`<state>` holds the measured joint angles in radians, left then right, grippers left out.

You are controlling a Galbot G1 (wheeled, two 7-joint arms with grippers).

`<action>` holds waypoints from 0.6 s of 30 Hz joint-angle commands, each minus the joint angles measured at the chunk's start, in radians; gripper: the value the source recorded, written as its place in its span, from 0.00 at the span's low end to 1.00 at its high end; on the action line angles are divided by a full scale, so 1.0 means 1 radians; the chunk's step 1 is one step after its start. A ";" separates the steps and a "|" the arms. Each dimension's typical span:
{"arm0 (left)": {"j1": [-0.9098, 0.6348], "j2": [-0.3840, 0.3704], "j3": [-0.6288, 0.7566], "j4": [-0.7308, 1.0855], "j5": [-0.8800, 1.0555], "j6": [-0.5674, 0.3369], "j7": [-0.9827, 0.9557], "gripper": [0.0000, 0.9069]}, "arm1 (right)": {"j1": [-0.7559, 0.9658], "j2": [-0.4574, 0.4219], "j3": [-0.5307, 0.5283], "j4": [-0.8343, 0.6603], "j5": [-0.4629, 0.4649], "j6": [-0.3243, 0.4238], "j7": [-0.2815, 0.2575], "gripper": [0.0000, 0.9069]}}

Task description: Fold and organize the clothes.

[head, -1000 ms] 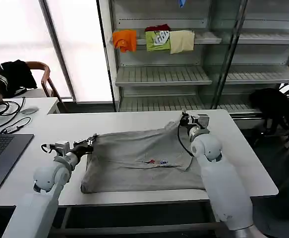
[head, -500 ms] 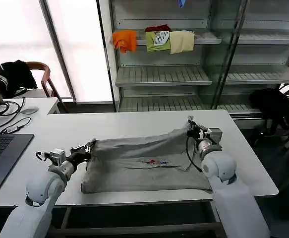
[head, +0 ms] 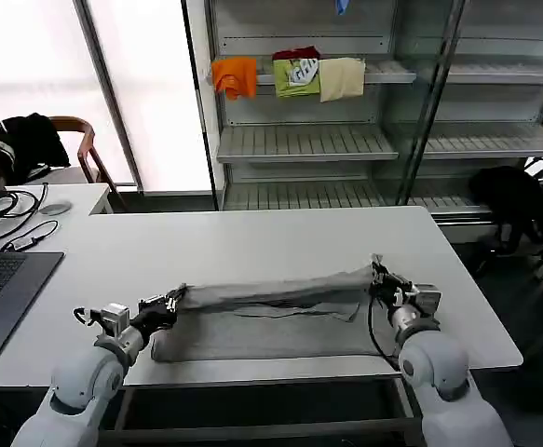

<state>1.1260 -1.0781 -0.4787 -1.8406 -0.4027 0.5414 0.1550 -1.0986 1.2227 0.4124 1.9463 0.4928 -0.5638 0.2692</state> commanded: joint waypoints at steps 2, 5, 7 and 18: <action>0.049 -0.006 0.004 -0.019 0.037 -0.003 0.006 0.01 | -0.133 -0.001 0.017 0.009 -0.030 0.022 0.007 0.00; 0.051 -0.012 0.009 -0.017 0.051 -0.003 0.008 0.01 | -0.139 0.004 0.013 0.000 -0.041 0.027 0.008 0.00; 0.053 -0.015 0.011 -0.015 0.058 -0.004 0.009 0.01 | -0.142 0.005 0.011 0.000 -0.046 0.029 0.008 0.00; 0.053 -0.036 0.013 -0.044 0.097 0.002 -0.003 1.00 | -0.154 0.010 0.007 0.008 -0.088 0.036 0.001 1.00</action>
<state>1.1722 -1.1090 -0.4636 -1.8607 -0.3341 0.5361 0.1646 -1.2263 1.2303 0.4157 1.9503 0.4275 -0.5325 0.2730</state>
